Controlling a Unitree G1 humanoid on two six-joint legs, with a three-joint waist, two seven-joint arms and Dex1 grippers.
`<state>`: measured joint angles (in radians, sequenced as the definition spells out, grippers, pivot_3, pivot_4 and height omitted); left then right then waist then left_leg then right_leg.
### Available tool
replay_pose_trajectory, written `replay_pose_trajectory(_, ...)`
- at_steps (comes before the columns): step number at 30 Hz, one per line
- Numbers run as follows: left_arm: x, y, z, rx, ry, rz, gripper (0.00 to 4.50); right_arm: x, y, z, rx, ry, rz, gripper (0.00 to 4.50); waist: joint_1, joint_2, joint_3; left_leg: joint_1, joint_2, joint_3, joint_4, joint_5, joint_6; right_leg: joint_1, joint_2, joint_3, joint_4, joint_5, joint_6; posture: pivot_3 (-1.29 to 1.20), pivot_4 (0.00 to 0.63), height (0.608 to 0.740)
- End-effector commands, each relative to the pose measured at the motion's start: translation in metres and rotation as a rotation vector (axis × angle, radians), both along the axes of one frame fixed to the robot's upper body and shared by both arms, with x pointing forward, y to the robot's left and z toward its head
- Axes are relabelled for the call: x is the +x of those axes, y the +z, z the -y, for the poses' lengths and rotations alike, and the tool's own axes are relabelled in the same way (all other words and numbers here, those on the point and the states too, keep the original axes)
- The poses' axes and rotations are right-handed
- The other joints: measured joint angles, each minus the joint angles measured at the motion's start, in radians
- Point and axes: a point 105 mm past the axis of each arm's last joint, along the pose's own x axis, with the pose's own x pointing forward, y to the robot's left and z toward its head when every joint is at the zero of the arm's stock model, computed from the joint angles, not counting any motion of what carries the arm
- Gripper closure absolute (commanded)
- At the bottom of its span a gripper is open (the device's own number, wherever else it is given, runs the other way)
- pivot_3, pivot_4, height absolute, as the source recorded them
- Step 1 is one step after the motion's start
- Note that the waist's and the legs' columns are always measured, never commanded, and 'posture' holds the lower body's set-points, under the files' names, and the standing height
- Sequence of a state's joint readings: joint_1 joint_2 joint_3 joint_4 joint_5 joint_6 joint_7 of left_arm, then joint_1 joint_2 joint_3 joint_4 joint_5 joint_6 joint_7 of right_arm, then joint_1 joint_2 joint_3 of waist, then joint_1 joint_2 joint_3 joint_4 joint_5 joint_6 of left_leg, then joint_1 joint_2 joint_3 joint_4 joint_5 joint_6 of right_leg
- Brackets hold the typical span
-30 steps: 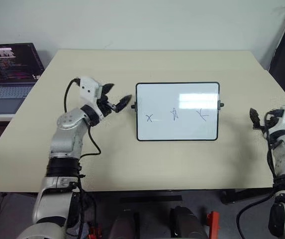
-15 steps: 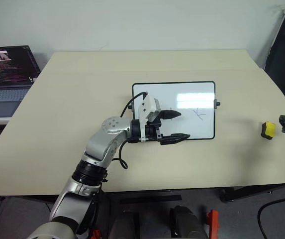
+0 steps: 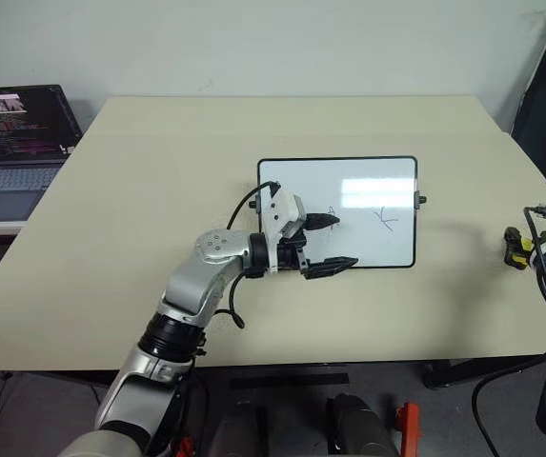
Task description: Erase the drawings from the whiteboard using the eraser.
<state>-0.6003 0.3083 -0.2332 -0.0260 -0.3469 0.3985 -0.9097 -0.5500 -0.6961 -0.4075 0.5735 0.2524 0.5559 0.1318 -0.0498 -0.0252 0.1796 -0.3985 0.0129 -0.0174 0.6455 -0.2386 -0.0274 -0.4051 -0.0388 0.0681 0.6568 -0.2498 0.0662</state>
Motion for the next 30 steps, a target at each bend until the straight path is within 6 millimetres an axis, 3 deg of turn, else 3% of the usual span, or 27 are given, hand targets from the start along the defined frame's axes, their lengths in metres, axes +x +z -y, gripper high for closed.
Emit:
replay_pose_trajectory(1,0.002,0.011,-0.001,-0.028,0.013,0.049,0.00,0.002,0.011,0.001,-0.015,-0.007,0.023,0.02,0.000,0.000,0.000,0.000,0.000,0.000,0.000,0.000,0.000,0.000,0.000,0.000,0.000,0.000,0.000,0.00,0.150,0.740)
replay_pose_trajectory(3,0.002,0.010,0.000,-0.029,0.015,0.050,0.00,0.002,0.010,0.001,-0.012,-0.012,0.019,0.02,-0.003,0.000,0.000,0.000,0.000,0.000,0.000,0.000,0.000,0.000,0.000,0.000,0.000,0.000,0.000,0.00,0.150,0.740)
replay_pose_trajectory(6,0.002,0.011,0.000,-0.035,0.023,0.052,0.00,0.002,0.007,0.000,-0.006,-0.015,0.008,0.55,-0.004,0.000,0.000,0.000,0.000,0.000,0.000,0.000,0.000,0.000,0.000,0.000,0.000,0.000,0.000,0.00,0.150,0.740)
replay_pose_trajectory(17,0.005,0.012,-0.003,-0.034,0.044,0.057,0.00,0.002,-0.007,-0.007,0.011,0.006,-0.044,4.46,-0.003,0.000,0.000,0.000,0.000,0.000,0.000,0.000,0.000,0.000,0.000,0.000,0.000,0.000,0.000,0.00,0.150,0.740)
replay_pose_trajectory(26,0.007,0.012,-0.003,-0.036,0.053,0.056,0.00,0.001,-0.007,-0.009,0.005,0.015,-0.060,4.46,-0.002,0.000,0.000,0.000,0.000,0.000,0.000,0.000,0.000,0.000,0.000,0.000,0.000,0.000,0.000,0.00,0.150,0.740)
replay_pose_trajectory(30,0.007,0.012,-0.003,-0.037,0.053,0.056,0.00,0.000,0.008,-0.008,-0.007,0.019,-0.020,3.64,-0.001,0.000,0.000,0.000,0.000,0.000,0.000,0.000,0.000,0.000,0.000,0.000,0.000,0.000,0.000,0.00,0.150,0.740)
